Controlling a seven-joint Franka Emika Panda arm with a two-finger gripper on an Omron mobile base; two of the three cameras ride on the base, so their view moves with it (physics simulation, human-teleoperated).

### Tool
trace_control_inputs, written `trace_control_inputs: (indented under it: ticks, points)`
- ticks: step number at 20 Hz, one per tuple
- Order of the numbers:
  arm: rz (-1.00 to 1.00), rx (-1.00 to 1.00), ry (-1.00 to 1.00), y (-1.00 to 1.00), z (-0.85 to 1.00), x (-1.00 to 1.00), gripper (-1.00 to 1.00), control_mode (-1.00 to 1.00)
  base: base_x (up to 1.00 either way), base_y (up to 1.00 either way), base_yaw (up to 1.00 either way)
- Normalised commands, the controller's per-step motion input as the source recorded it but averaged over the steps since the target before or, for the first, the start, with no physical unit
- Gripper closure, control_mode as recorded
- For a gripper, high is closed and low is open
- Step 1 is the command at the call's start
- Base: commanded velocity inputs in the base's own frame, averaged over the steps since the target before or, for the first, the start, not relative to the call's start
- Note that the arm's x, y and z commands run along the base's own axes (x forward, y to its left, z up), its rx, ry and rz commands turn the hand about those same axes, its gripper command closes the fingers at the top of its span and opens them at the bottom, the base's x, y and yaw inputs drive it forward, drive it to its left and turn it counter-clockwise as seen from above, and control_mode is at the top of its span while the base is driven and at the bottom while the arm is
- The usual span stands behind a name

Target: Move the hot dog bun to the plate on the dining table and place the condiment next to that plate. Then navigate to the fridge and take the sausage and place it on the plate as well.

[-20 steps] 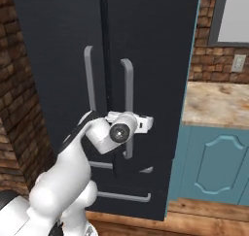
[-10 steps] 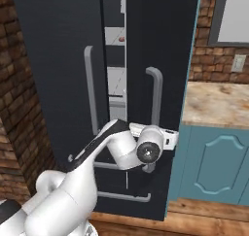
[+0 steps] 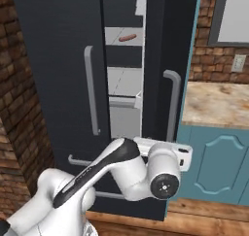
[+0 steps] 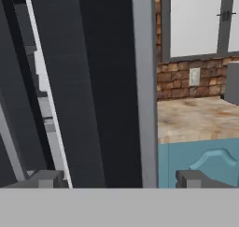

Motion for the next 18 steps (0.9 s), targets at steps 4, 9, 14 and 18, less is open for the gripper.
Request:
trace_control_inputs:
  ticks: [4, 9, 14, 18]
  points:
    - [0.00, -0.21, -0.06, 1.00, 0.11, -1.00, -1.00, -1.00, 0.00, 0.00, 0.00]
    - [0.00, -0.27, 0.01, 1.00, 0.24, -0.74, -1.00, -1.00, 0.00, 0.00, 0.00]
    - [0.00, -0.22, 0.15, 1.00, 0.45, -0.03, -1.00, -1.00, 0.00, 0.00, 0.00]
    - [-0.02, -0.25, 0.17, 1.00, 0.27, 0.44, -1.00, -1.00, 0.00, 0.00, 0.00]
